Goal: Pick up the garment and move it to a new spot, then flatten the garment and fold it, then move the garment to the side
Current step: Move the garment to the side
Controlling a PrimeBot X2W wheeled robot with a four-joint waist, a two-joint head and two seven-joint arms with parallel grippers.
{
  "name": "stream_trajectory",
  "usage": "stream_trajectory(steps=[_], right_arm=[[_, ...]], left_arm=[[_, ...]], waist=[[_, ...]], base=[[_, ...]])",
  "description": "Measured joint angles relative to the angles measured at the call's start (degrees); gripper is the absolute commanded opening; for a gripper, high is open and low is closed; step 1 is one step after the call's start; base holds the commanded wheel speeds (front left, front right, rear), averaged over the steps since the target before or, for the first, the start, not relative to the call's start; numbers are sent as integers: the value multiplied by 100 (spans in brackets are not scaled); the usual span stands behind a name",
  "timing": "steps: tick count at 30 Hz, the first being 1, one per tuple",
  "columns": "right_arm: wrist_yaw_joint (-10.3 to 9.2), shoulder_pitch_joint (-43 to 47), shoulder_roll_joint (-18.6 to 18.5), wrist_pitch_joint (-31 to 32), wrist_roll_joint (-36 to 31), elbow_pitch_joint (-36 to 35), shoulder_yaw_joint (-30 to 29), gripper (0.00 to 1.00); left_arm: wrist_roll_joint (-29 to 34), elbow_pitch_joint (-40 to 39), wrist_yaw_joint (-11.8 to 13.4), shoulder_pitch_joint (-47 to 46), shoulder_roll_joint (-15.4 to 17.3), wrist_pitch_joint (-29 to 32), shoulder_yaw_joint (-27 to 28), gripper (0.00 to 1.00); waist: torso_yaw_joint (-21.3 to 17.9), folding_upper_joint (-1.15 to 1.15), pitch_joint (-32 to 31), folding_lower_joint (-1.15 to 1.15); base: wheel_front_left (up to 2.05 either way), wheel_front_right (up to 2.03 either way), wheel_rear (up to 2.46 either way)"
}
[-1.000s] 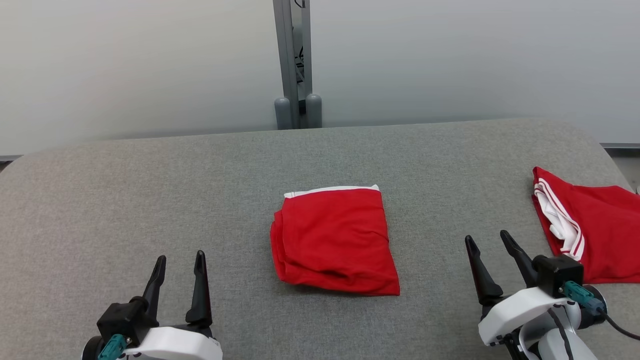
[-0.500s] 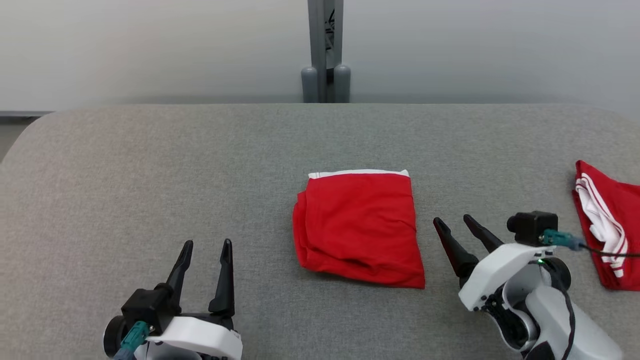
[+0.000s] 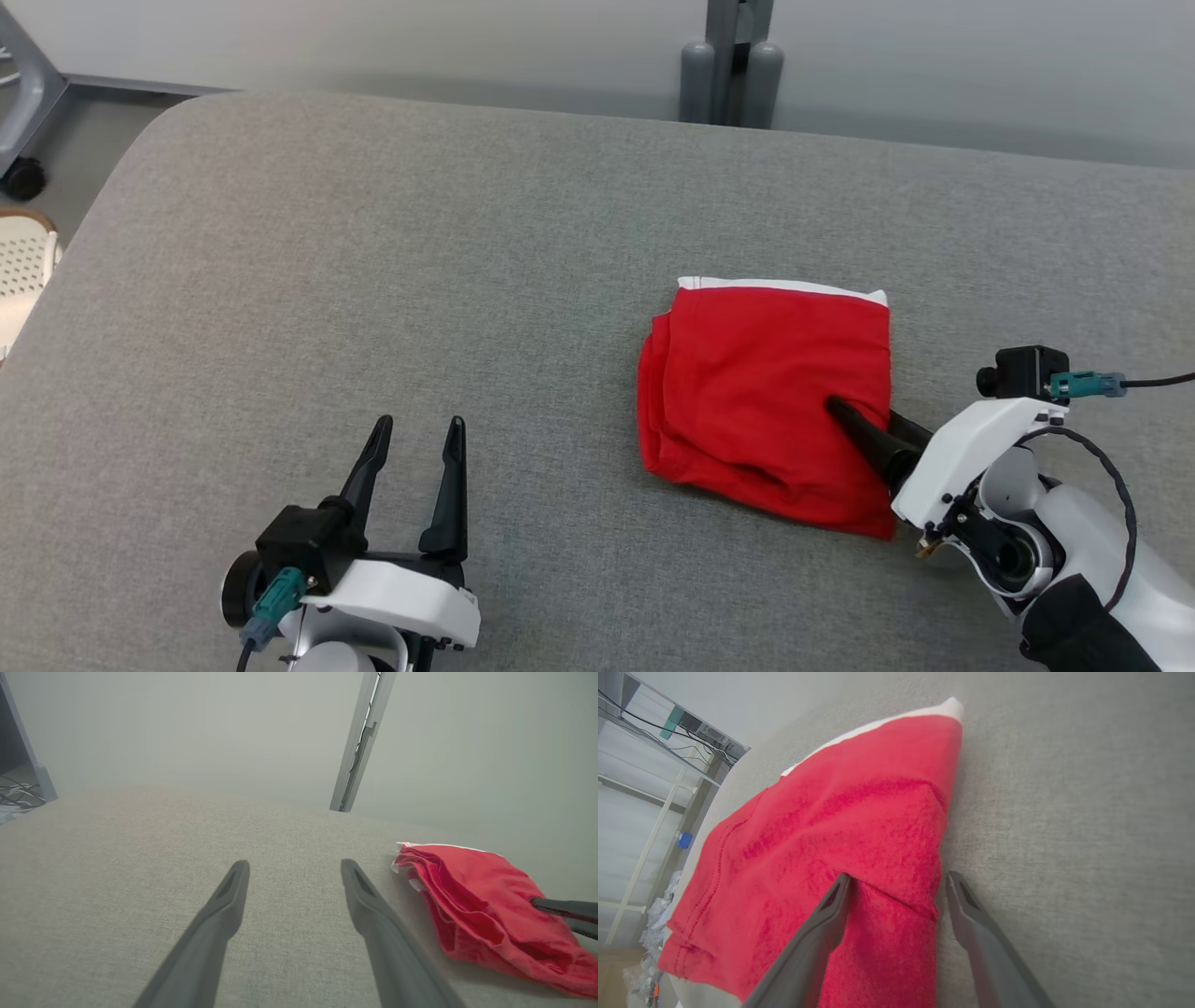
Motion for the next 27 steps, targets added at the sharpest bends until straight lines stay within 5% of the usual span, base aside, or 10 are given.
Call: stream_trajectory(steps=[13,14,16,27], right_arm=[[0,-490,-78,189,740,148,500,100],[0,-531,-90,189,738,169,556,49],[1,-608,-123,171,735,211,680,0],[1,-745,-391,-309,453,207,1494,0]], left_arm=[[-67,-76,60,-172,0,0,-164,100],[-66,-78,75,-176,0,0,-172,100],[-55,-90,75,-185,-1,0,-202,100],[41,-159,51,-243,0,0,-222,100]], waist=[[374,0,321,0],[381,0,336,0],[386,0,360,0],[223,0,278,0]], base=[[0,0,0],[0,0,0],[0,0,0],[0,0,0]])
